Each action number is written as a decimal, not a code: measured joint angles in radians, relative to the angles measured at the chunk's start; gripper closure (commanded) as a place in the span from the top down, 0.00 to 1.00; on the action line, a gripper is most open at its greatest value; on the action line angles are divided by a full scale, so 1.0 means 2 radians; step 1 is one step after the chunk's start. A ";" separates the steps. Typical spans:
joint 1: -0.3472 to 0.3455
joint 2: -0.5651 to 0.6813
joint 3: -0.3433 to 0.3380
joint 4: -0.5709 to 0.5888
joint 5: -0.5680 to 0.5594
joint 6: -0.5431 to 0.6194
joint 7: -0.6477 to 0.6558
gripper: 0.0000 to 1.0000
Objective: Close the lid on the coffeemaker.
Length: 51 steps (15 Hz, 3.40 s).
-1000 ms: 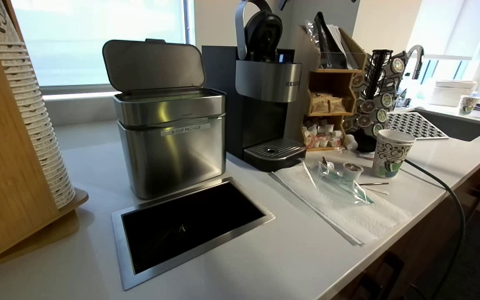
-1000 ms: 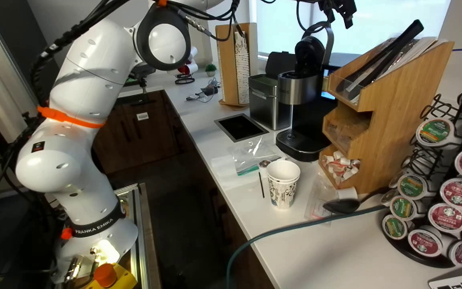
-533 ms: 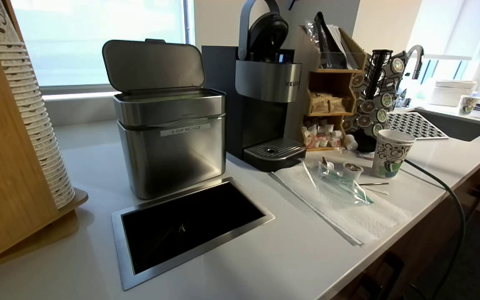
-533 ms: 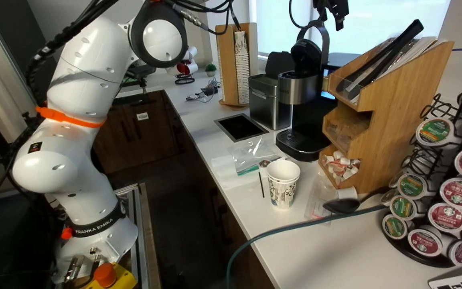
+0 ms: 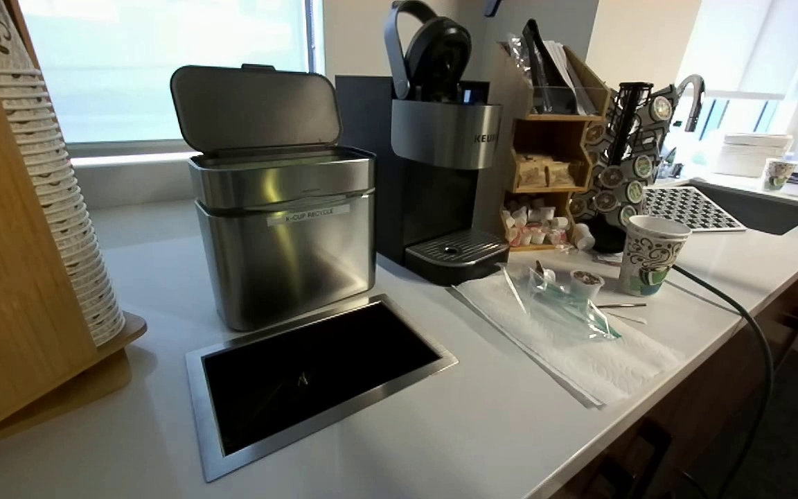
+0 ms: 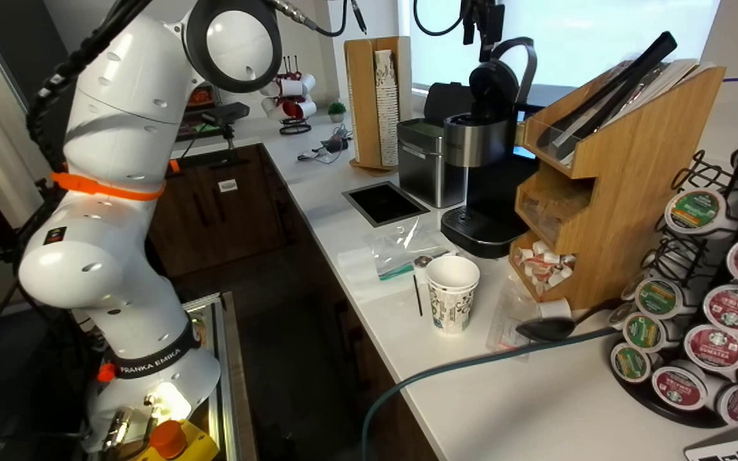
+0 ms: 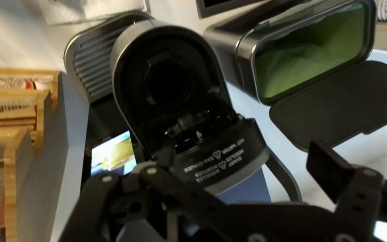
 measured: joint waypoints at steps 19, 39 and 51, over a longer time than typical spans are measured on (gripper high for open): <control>0.025 -0.023 0.005 -0.066 -0.076 0.215 -0.258 1.00; 0.027 0.049 0.006 0.003 -0.083 0.297 -0.288 1.00; 0.028 0.084 0.015 0.038 -0.070 0.287 -0.228 1.00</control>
